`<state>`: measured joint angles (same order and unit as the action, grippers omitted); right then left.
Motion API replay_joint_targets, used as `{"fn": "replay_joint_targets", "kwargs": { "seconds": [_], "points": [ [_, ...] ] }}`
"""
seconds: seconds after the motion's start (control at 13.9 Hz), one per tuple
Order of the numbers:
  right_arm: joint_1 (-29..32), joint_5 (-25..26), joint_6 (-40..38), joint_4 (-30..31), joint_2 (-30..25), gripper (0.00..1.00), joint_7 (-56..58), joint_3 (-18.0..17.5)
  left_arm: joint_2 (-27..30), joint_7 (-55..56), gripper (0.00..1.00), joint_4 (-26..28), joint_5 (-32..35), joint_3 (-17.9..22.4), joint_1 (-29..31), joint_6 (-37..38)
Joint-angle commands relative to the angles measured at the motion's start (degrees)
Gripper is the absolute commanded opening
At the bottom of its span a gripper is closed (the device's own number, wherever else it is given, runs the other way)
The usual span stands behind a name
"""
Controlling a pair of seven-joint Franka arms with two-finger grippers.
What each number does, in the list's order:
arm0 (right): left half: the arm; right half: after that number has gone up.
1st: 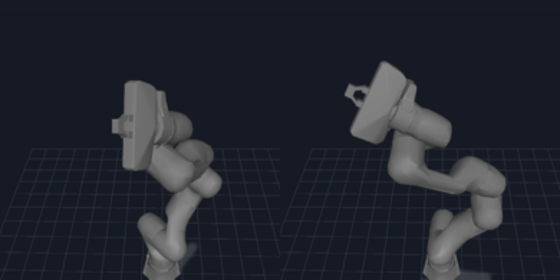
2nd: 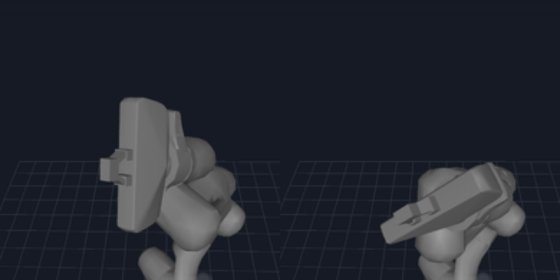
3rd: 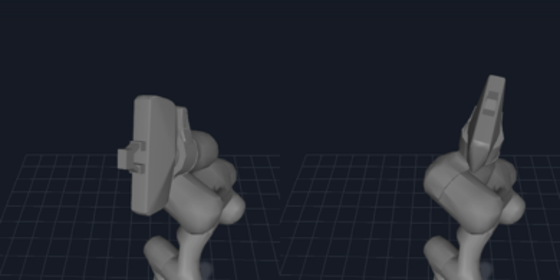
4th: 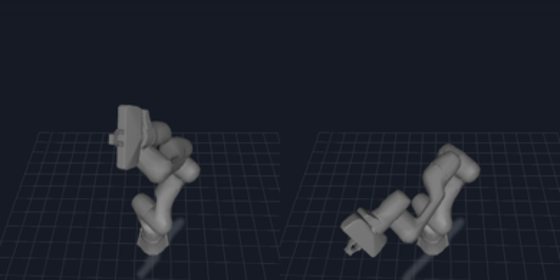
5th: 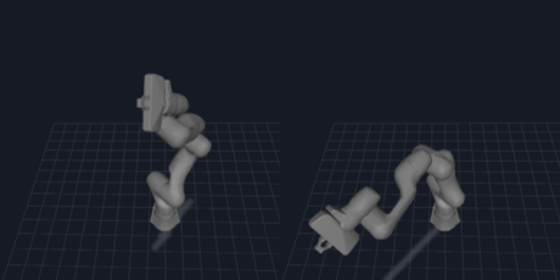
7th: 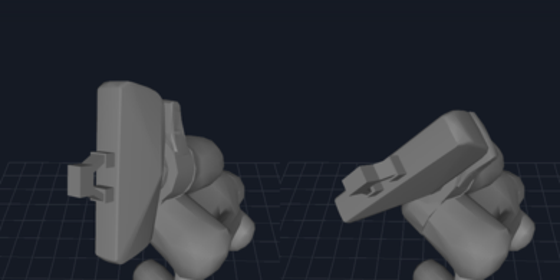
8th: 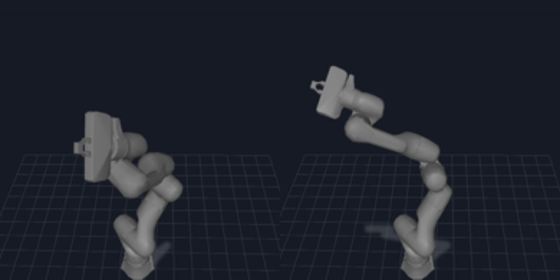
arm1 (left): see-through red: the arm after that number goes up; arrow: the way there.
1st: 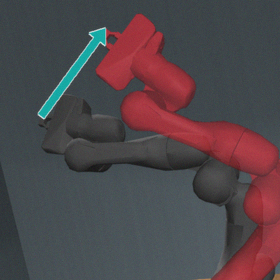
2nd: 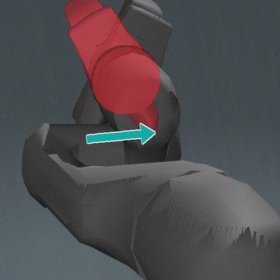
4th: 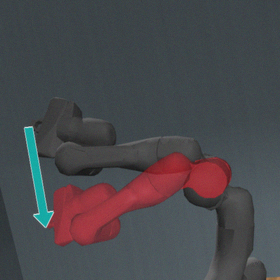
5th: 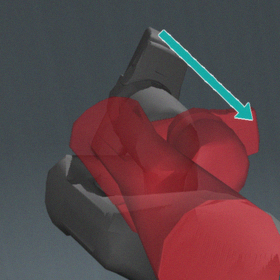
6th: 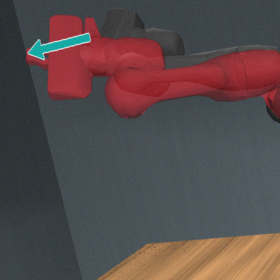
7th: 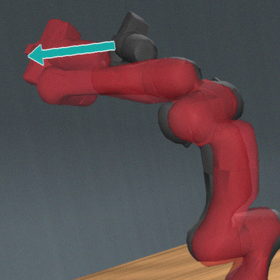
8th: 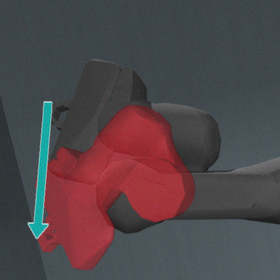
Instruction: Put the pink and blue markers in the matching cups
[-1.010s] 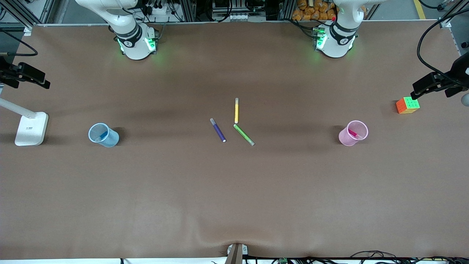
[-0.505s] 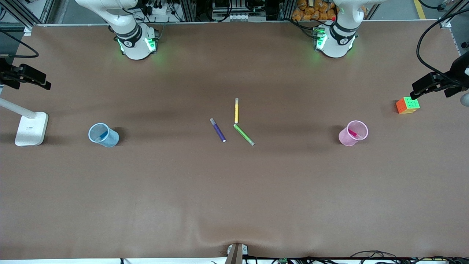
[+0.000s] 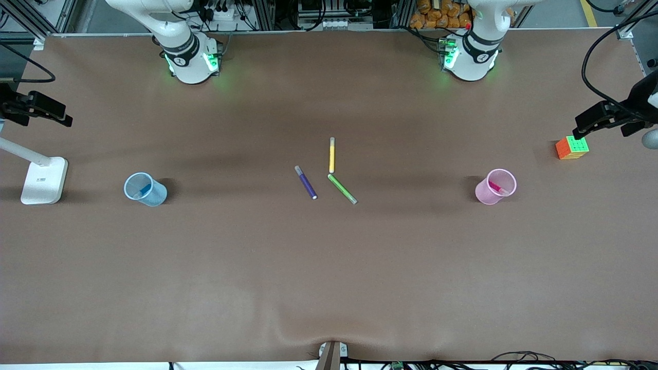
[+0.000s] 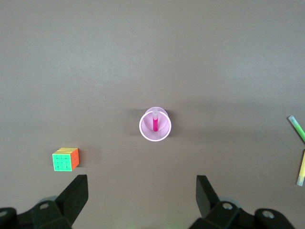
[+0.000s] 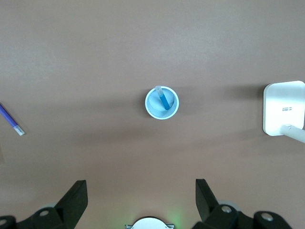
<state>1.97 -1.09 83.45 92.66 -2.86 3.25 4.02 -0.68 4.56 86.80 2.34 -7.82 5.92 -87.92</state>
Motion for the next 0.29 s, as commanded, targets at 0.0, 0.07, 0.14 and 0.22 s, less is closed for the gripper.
{"fn": "replay_joint_targets", "kwargs": {
  "seconds": [0.0, 0.07, 0.14, 0.22],
  "points": [
    [-0.2, 0.5, 0.1, -0.1, 0.2, 1.0, -0.4, -0.1, 0.2, -0.1, 1.0, 0.0, -0.8, -0.3, 0.5, 0.5],
    [-0.2, 0.5, 0.1, -0.1, 0.2, 1.0, -0.5, -0.1, 0.2, 0.1, 1.0, 0.0, -0.8, -0.3, 0.3, 0.6],
    [-0.2, 0.5, 0.1, -0.1, 0.2, 1.0, -0.4, -0.1, 0.2, 0.2, 1.0, 0.0, -0.8, -0.3, 0.4, 0.6],
    [-0.2, 0.5, 0.1, -0.1, 0.2, 1.0, -0.4, -0.1, 0.2, 0.3, 1.0, 0.1, -0.8, -0.3, 0.3, 0.7]
  ]
}}
